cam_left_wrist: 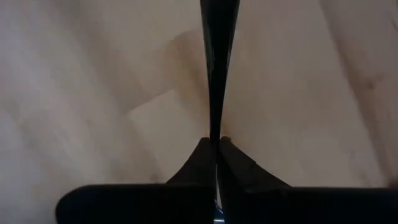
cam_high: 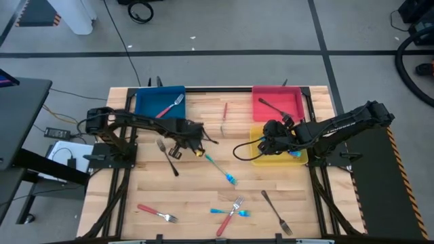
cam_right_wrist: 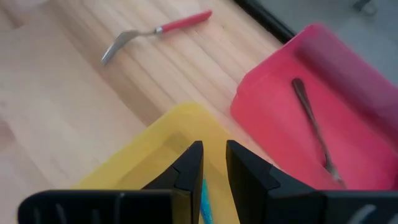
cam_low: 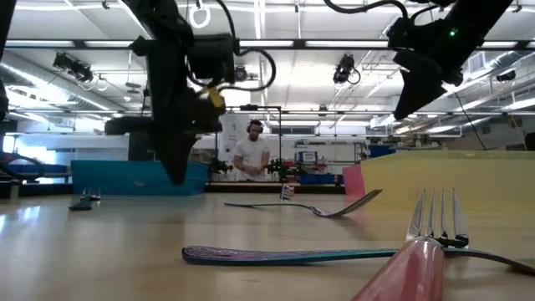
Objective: Sort silverware by color (type)
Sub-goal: Put the top right black fork into the red bin
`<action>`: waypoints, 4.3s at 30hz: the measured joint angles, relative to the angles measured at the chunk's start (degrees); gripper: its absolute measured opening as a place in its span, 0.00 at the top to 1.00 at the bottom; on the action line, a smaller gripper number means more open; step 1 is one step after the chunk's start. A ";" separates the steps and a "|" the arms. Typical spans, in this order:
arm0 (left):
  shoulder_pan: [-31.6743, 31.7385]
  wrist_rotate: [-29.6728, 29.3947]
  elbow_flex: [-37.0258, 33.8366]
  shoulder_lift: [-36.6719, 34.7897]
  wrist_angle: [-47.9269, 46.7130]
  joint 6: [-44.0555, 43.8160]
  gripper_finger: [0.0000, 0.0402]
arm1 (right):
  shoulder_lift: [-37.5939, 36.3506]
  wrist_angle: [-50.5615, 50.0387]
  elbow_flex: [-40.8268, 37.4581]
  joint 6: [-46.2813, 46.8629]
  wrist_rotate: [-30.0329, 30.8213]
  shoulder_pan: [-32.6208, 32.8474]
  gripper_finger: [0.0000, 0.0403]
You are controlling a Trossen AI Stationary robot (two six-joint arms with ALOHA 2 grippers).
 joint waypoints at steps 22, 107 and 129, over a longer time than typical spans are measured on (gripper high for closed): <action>4.70 -7.95 2.69 -5.91 14.36 -5.55 0.99 | -9.20 4.65 0.00 -4.00 16.10 0.09 0.81; 21.24 -9.06 2.73 -5.99 58.71 -8.53 0.99 | 5.55 71.02 -0.02 -49.69 -30.97 -36.34 0.65; 18.04 -3.99 2.73 -5.99 61.54 -14.43 0.99 | 21.60 102.06 0.09 -53.04 -35.75 -35.52 0.65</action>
